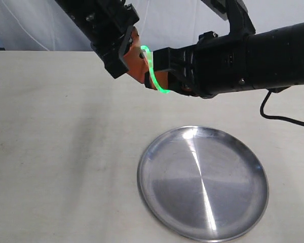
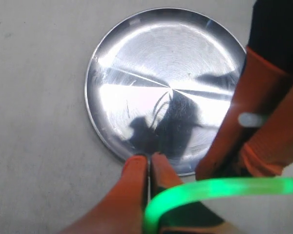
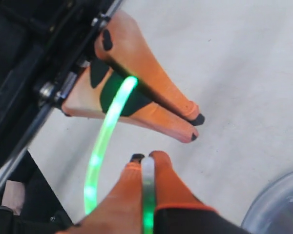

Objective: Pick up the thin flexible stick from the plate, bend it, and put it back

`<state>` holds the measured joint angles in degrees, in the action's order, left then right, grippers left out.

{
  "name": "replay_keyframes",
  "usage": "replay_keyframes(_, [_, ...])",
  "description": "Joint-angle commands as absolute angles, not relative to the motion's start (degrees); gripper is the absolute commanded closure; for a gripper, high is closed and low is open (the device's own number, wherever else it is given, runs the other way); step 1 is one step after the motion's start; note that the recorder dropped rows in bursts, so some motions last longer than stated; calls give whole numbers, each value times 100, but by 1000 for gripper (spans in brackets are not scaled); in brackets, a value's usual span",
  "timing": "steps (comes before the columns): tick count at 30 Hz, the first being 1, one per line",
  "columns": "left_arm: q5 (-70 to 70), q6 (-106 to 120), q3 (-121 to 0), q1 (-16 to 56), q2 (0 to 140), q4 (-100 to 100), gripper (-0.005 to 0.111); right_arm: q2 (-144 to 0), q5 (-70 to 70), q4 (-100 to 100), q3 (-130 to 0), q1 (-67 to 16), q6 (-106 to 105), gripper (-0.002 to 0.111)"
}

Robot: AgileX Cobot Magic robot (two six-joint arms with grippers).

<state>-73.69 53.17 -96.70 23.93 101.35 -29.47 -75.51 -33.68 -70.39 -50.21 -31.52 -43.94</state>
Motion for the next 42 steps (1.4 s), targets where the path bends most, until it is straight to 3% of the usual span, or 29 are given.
replay_keyframes(1, [-6996,5129,-9703,2356,10165,-2866,107,-7576,-3706,-6721,-5001,-3205,-4498,109])
replay_keyframes(42, [-6996,5114,-9703,2356,10571,-3293,107,-7576,-1407,-6286,-5001,-3205,-4498,109])
